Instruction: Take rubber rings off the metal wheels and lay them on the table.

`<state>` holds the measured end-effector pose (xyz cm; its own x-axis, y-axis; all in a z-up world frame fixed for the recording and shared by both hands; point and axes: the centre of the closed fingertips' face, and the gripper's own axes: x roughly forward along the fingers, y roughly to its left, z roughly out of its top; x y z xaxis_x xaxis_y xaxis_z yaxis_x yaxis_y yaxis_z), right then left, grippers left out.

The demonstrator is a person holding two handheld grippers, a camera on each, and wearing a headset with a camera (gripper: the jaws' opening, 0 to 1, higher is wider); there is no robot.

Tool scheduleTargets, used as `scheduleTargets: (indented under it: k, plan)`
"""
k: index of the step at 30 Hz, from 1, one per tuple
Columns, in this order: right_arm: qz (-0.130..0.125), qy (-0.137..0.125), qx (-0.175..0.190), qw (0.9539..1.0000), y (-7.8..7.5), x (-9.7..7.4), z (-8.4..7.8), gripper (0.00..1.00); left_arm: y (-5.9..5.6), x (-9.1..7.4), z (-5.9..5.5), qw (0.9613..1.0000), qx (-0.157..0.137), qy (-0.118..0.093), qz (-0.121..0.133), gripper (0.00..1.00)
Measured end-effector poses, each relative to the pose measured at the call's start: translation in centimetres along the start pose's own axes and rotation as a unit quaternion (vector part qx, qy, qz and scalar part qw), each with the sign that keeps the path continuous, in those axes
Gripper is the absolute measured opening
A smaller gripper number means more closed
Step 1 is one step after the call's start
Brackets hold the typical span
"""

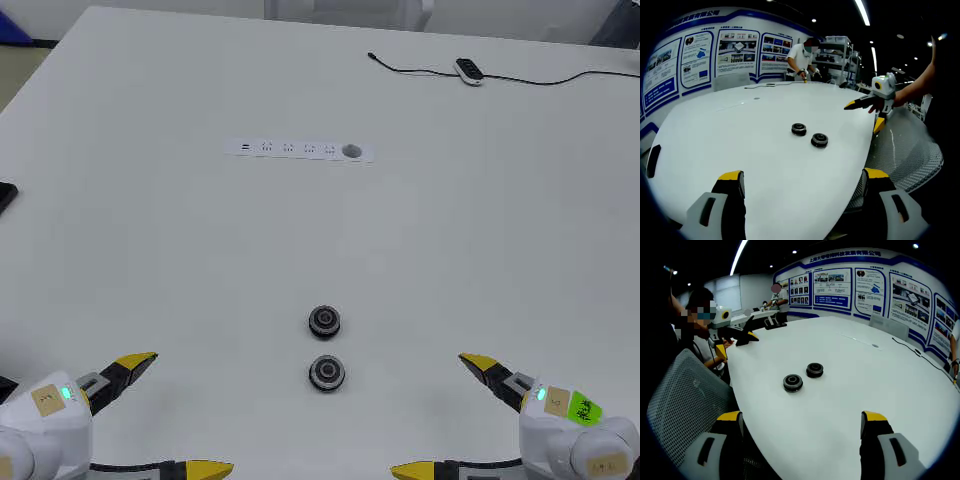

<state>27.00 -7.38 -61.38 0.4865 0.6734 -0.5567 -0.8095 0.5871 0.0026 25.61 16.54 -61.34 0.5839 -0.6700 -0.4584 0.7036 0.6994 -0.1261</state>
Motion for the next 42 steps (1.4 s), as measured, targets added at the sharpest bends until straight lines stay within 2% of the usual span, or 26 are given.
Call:
scheduleTargets:
  k: [8, 12, 24, 32, 42]
  plan:
    - [0.001, 0.0, 0.001, 1.0, -0.1, 0.3, 0.1, 0.99, -0.1, 0.2, 0.5, 1.0, -0.001, 0.0, 0.0, 0.99]
    - [0.004, 0.002, 0.003, 1.0, -0.1, 0.4, 0.1, 0.99, 0.1, 0.3, 0.3, 1.0, 0.001, 0.005, 0.0, 0.99]
    - [0.012, 0.0, 0.007, 0.9999, 0.2, 1.2, 0.4, 0.97, 0.1, 1.1, 0.6, 1.0, 0.001, 0.008, -0.004, 0.96]
    - [0.018, 0.002, 0.01, 0.9998, 0.5, 1.6, 0.4, 0.96, 0.2, 1.5, 0.9, 0.9999, 0.001, 0.011, -0.009, 0.88]
    - [0.021, 0.003, 0.012, 0.9997, 0.5, 2.0, 0.4, 0.95, -0.4, 2.5, 1.7, 0.9995, 0.01, 0.015, -0.025, 0.8]
